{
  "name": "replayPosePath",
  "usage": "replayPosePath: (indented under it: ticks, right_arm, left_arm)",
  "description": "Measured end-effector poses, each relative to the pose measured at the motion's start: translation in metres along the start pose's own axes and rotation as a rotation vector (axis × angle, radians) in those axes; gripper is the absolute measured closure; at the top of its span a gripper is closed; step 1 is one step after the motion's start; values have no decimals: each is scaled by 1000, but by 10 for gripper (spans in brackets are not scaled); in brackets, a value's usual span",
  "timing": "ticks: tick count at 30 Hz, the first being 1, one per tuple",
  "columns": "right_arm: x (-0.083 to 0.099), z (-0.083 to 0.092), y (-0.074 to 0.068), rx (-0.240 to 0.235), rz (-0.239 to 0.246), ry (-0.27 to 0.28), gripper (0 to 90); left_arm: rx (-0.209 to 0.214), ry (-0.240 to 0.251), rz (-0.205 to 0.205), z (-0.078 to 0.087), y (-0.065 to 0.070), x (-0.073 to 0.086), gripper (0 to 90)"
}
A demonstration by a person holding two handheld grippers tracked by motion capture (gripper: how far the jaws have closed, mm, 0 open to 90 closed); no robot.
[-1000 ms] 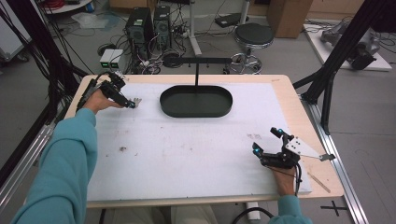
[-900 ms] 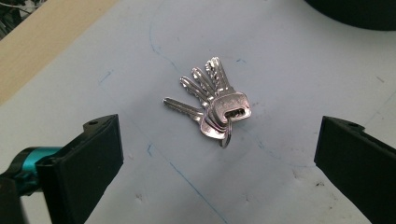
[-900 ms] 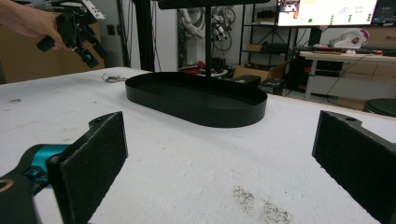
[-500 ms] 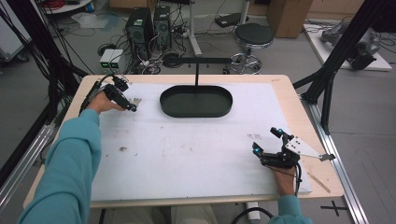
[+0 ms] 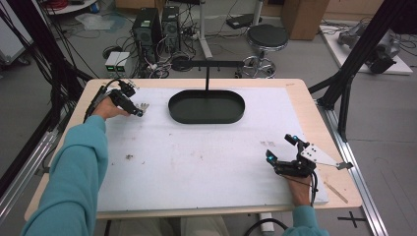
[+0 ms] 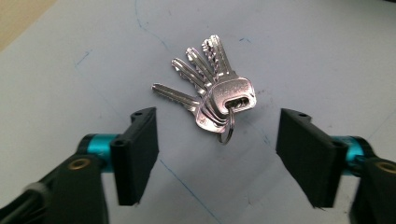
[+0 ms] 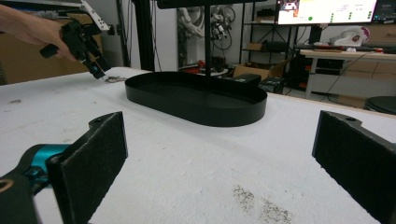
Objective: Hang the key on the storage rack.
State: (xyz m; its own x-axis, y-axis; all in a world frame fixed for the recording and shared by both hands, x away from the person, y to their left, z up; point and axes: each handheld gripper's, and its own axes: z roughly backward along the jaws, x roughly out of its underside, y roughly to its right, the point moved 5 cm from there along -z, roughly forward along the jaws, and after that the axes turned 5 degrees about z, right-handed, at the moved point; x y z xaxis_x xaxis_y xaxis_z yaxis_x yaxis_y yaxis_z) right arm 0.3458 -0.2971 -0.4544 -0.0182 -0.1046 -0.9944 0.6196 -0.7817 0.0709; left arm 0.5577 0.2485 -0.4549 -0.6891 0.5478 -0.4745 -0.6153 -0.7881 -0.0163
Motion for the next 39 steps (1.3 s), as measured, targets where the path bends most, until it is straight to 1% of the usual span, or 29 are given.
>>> replayPosePath:
  ticks: [1,2,4,7,9,10,11,14,15,17,18,23,28,30,32,39]
  right_arm:
    - [0,0,0,0,0,0,24]
    - [0,0,0,0,0,0,24]
    - [0,0,0,2,4,2,24]
    - [0,0,0,3,4,2,24]
    - [0,0,0,1,0,0,24]
    - [0,0,1,4,2,1,24]
    - [0,0,1,4,2,1,24]
    - [0,0,0,1,0,1,24]
    - [0,0,0,2,2,1,24]
    - [0,0,0,3,2,2,24]
    - [0,0,0,3,2,2,24]
    - [0,0,0,3,2,2,24]
    - [0,0,1,3,3,2,24]
    - [0,0,0,4,1,3,24]
    - [0,0,0,3,1,3,24]
    - [0,0,1,3,1,1,24]
  left_arm:
    - [-3,-4,-6,0,0,0,346]
    - [-4,-7,-4,0,0,0,368]
    - [-6,-14,2,0,1,0,426]
    - [-7,-18,-1,0,1,0,497]
    - [-10,-16,-3,0,1,0,513]
    - [-11,-18,3,1,1,0,559]
    - [-15,-21,-2,1,1,0,559]
    - [-25,-27,0,1,1,0,624]
    - [-27,-25,5,1,1,-1,669]
    - [-29,-24,4,1,1,-1,675]
    - [-28,-25,2,1,1,-1,696]
    - [-25,-32,0,1,1,0,736]
    - [-23,-30,0,-1,2,0,751]
    - [-26,-25,1,-1,2,-1,781]
    - [-28,-26,6,-1,2,-1,784]
    - [-24,-30,4,-1,1,0,795]
